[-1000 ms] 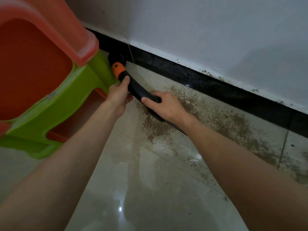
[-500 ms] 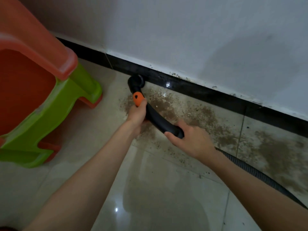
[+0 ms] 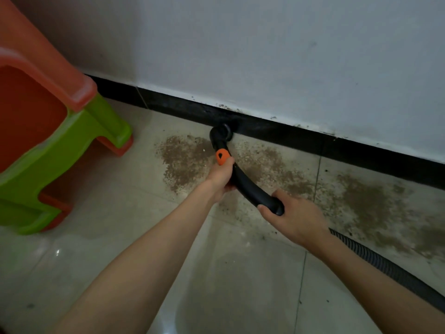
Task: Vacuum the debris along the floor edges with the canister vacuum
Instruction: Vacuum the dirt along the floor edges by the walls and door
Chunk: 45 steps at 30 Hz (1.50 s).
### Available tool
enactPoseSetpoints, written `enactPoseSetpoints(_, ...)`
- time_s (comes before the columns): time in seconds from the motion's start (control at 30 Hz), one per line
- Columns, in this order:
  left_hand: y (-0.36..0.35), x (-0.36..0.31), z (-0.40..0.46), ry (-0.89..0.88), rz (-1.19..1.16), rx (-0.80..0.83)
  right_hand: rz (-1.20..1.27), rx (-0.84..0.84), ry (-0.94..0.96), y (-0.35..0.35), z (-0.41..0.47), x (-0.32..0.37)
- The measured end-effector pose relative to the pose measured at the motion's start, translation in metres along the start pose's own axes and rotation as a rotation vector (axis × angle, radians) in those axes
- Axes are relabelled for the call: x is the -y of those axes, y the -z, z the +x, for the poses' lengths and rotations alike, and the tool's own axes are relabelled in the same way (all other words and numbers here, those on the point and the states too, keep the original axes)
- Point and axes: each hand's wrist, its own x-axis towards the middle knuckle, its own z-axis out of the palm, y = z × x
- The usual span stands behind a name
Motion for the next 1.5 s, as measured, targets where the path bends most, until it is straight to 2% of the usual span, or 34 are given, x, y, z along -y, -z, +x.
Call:
enactPoseSetpoints(0.13,-0.013,0.005,-0.016,0.039,-0.109,0.047,-0.025,-0.056,-0.016,0.004,-0.02,-0.006)
enactPoseSetpoints(0.33,0.007,-0.016,-0.026,-0.175,-0.108,-0.207,-0.015,-0.134,0.102,0.025,-0.015,0.027)
enactPoseSetpoints(0.43,0.023,-0.045,-0.022,-0.232,-0.111,-0.274,0.026,-0.193,0.136,0.028,0.005,0.05)
enactPoseSetpoints(0.6,0.02,-0.054,-0.015,-0.166,-0.063,-0.208,0.029,-0.177,0.098,0.029,0.017,0.048)
enactPoseSetpoints(0.93,-0.059,0.0,-0.039,-0.186,0.009,-0.038,-0.055,-0.244,-0.02,0.026,-0.049,-0.034)
enactPoseSetpoints(1.03,-0.067,0.007,-0.044,-0.175,0.023,-0.036,-0.051,-0.211,-0.053,0.021,-0.059,-0.042)
enactPoseSetpoints(1.17,-0.042,0.012,-0.051,-0.192,-0.002,-0.098,-0.012,-0.067,0.024,0.018,-0.055,-0.023)
enactPoseSetpoints(1.33,0.035,0.027,-0.053,-0.204,-0.048,-0.337,0.148,0.113,0.208,-0.012,-0.041,0.044)
enactPoseSetpoints(1.5,0.112,0.038,-0.046,-0.118,-0.125,-0.512,0.222,0.235,0.292,-0.049,-0.023,0.103)
